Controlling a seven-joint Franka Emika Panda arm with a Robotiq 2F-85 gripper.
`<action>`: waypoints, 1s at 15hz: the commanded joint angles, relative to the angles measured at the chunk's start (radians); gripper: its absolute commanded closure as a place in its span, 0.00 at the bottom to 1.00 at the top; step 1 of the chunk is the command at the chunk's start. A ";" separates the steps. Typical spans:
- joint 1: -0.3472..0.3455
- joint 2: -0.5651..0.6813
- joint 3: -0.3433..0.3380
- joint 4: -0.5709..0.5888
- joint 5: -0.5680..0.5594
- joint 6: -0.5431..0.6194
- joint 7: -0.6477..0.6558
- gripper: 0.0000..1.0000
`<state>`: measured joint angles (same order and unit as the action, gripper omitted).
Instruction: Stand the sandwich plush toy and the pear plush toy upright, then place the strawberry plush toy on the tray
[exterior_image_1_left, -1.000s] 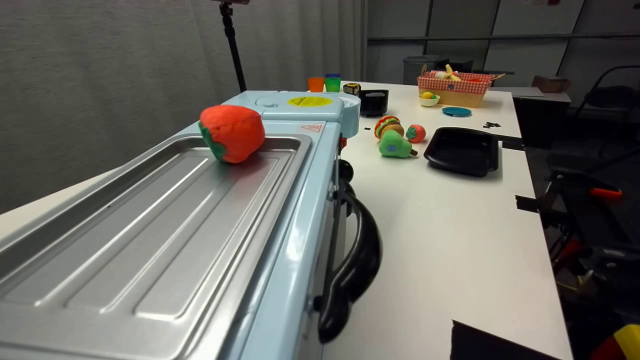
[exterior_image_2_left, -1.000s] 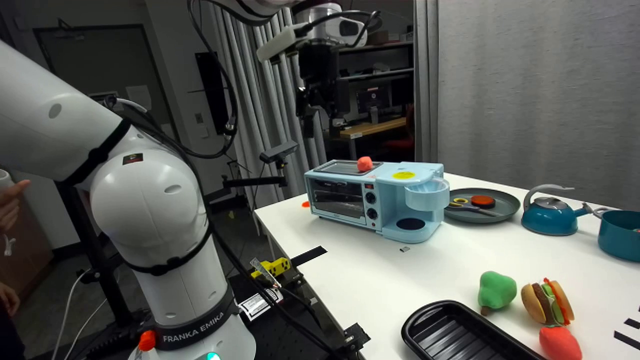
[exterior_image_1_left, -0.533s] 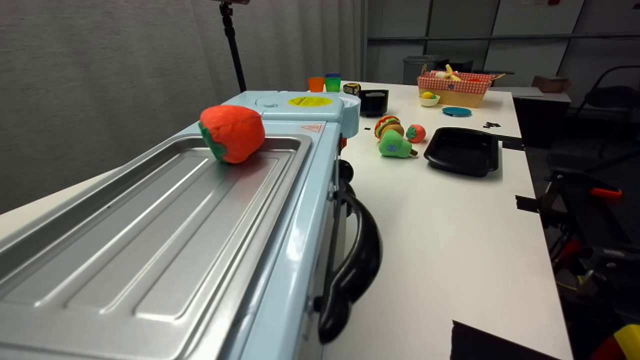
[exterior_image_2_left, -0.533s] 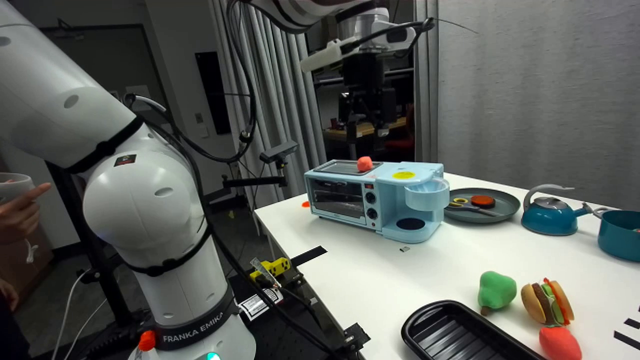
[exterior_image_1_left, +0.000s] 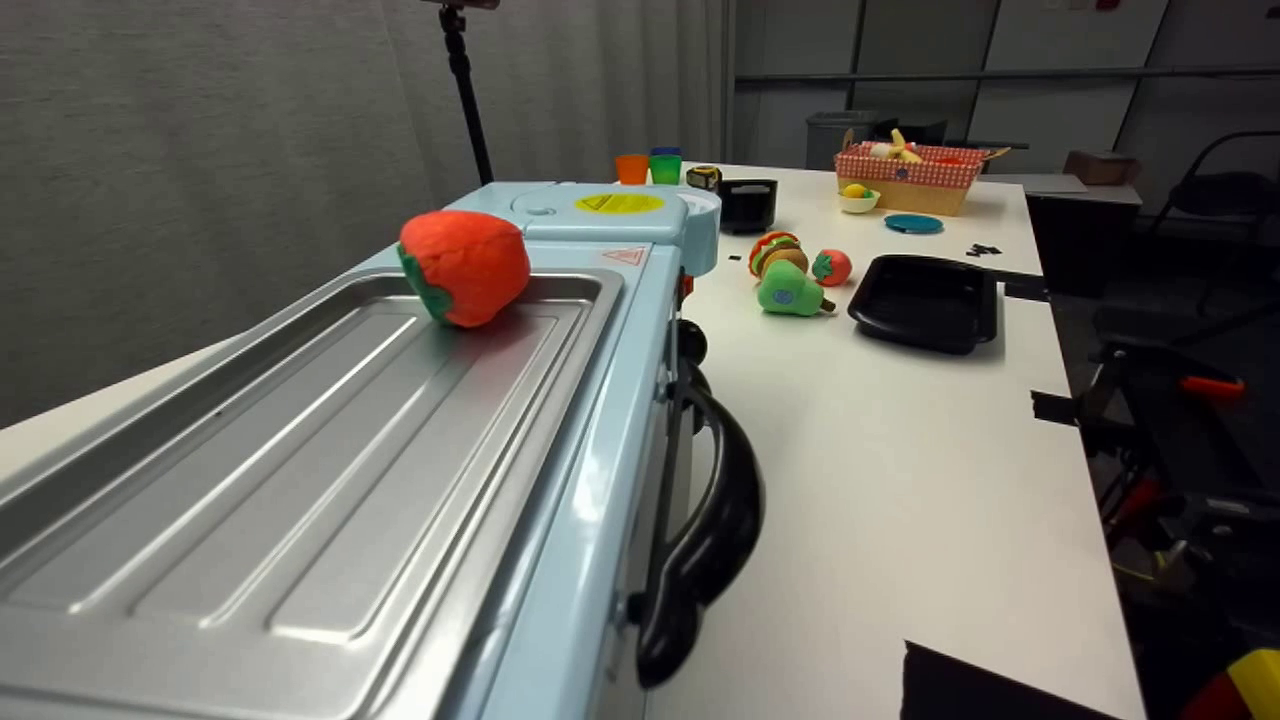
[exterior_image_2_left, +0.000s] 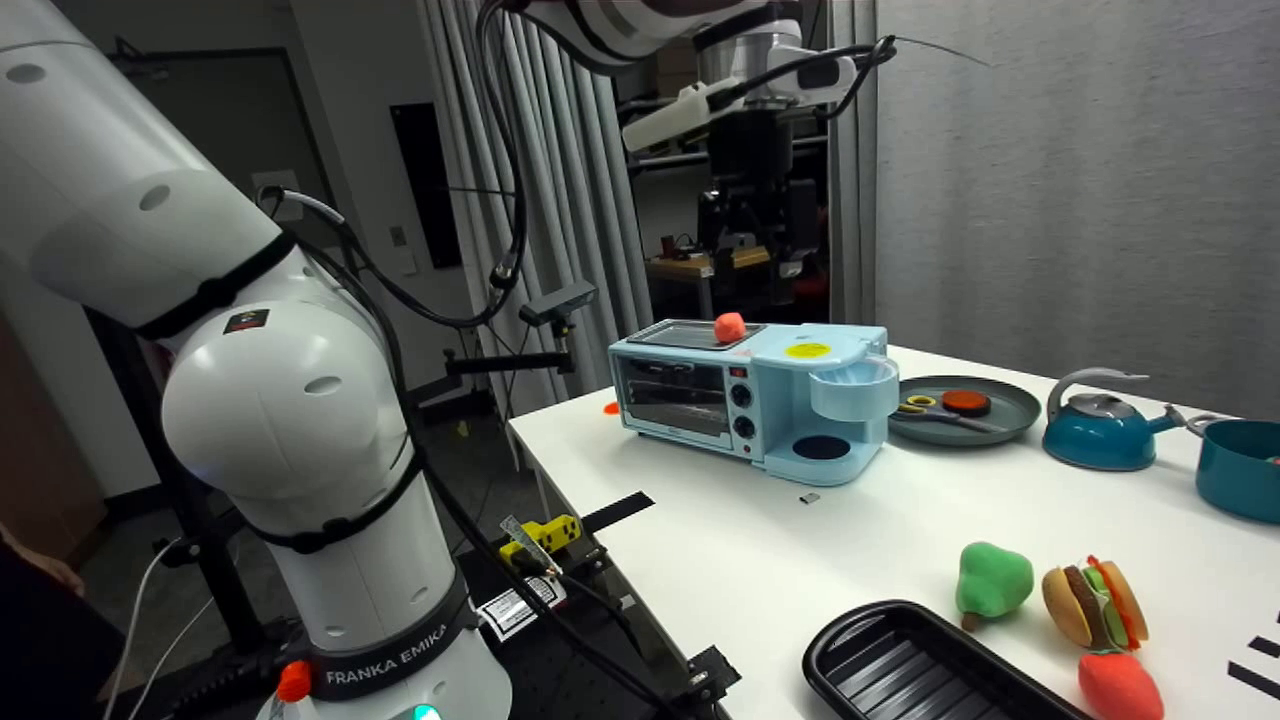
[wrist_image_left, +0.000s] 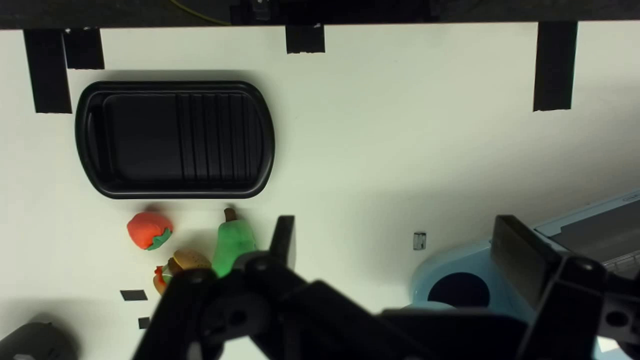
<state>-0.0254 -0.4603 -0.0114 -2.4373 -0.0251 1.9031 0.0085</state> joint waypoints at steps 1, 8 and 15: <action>0.001 0.000 -0.001 0.002 0.000 -0.002 0.000 0.00; -0.025 0.110 0.002 0.036 0.000 0.087 0.111 0.00; -0.087 0.298 -0.030 0.118 -0.009 0.261 0.290 0.00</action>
<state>-0.0842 -0.2417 -0.0289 -2.3803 -0.0243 2.1224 0.2269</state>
